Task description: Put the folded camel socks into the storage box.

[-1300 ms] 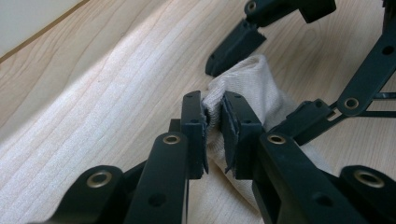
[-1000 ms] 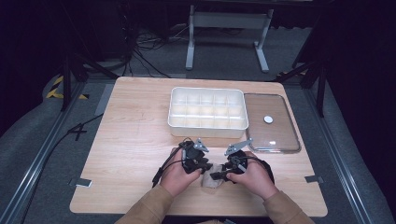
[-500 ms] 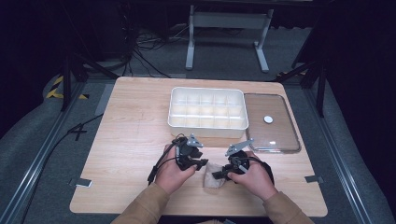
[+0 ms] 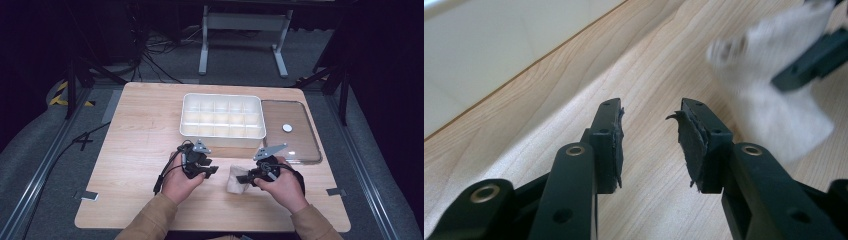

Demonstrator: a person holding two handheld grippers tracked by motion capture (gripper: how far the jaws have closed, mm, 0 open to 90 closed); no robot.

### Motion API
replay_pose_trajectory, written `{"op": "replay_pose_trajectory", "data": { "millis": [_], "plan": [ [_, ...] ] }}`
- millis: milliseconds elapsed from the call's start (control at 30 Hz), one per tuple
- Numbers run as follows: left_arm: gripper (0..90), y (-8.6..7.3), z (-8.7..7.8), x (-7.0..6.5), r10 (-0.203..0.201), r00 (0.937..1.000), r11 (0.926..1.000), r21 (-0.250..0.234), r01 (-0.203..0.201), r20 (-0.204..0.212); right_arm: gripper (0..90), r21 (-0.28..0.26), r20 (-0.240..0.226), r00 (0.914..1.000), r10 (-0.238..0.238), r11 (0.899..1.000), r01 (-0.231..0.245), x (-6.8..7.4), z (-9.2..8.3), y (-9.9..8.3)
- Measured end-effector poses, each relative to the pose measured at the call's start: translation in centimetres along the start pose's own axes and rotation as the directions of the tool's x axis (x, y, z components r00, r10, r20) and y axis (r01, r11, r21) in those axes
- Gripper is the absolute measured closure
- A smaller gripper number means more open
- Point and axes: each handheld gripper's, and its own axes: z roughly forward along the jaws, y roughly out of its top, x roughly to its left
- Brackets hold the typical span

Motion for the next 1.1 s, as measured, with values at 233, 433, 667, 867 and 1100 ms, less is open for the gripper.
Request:
{"op": "replay_pose_trajectory", "data": {
  "millis": [233, 433, 667, 867, 1100],
  "plan": [
    [62.0, -0.1, -0.1, 0.0, 0.005, 1.0, 1.0, 0.005, -0.005, -0.006, 75.3, -0.054, 0.067, 0.9975, 0.024, 0.998, -0.02, -1.0, -2.1, -0.2],
    [62.0, 0.0, -0.5, 0.3, 0.005, 0.9999, 1.0, 0.008, -0.005, -0.014, 75.3, -0.103, 0.095, 0.9949, 0.032, 0.994, -0.022, -1.1, -3.0, -0.1],
    [62.1, -0.2, -0.9, 0.5, -0.009, 0.9997, 0.9999, 0.004, 0.009, -0.021, 75.2, -0.135, 0.123, 0.9915, 0.042, 0.99, -0.025, -1.7, -3.9, 0.1],
    [62.2, -0.3, -1.1, 0.7, -0.02, 0.9995, 0.9998, 0.002, 0.02, -0.026, 75.2, -0.15, 0.159, 0.986, 0.05, 0.988, -0.026, -2.4, -4.5, 0.9],
    [61.8, -0.7, -1.8, 1.0, -0.027, 0.9991, 0.9996, 0.003, 0.027, -0.034, 75.2, -0.123, 0.191, 0.9807, 0.043, 0.992, -0.019, -3.7, -5.3, 2.6]
  ]
}}
